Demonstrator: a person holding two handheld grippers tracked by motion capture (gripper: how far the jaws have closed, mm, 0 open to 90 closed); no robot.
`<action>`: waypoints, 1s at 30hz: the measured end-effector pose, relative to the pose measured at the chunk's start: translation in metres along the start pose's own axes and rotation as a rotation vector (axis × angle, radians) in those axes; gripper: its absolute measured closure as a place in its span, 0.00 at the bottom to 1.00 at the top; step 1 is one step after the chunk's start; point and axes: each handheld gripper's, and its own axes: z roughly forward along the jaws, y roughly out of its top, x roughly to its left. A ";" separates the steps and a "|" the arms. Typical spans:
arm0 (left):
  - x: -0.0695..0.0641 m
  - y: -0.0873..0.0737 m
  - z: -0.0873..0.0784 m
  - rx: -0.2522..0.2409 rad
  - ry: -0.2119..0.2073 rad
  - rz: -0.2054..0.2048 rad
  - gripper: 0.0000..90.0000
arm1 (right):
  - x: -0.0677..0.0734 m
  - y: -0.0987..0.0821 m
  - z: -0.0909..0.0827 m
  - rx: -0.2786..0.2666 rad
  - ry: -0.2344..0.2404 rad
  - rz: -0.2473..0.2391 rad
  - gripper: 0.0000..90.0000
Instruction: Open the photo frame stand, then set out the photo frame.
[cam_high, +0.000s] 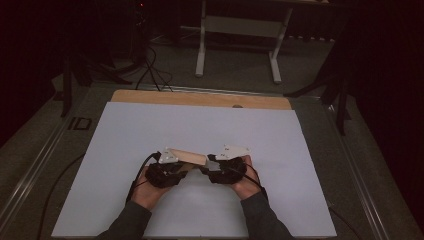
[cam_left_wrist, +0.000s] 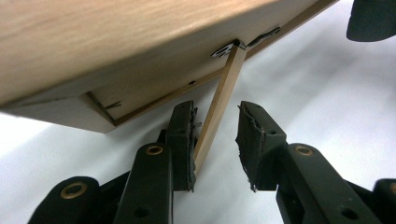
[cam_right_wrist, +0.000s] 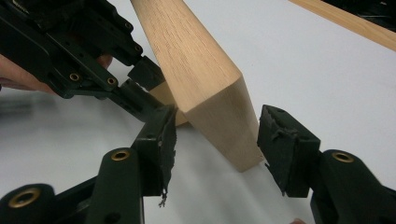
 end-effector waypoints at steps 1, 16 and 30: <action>0.000 0.000 0.000 0.000 -0.001 0.001 0.74 | 0.000 0.000 0.000 0.000 0.000 0.000 0.51; 0.001 -0.002 -0.006 -0.001 -0.007 -0.003 0.73 | -0.001 -0.002 -0.002 0.005 0.005 0.003 0.49; 0.005 -0.006 -0.017 -0.006 0.003 -0.011 0.72 | -0.003 -0.004 -0.002 0.016 0.023 0.008 0.46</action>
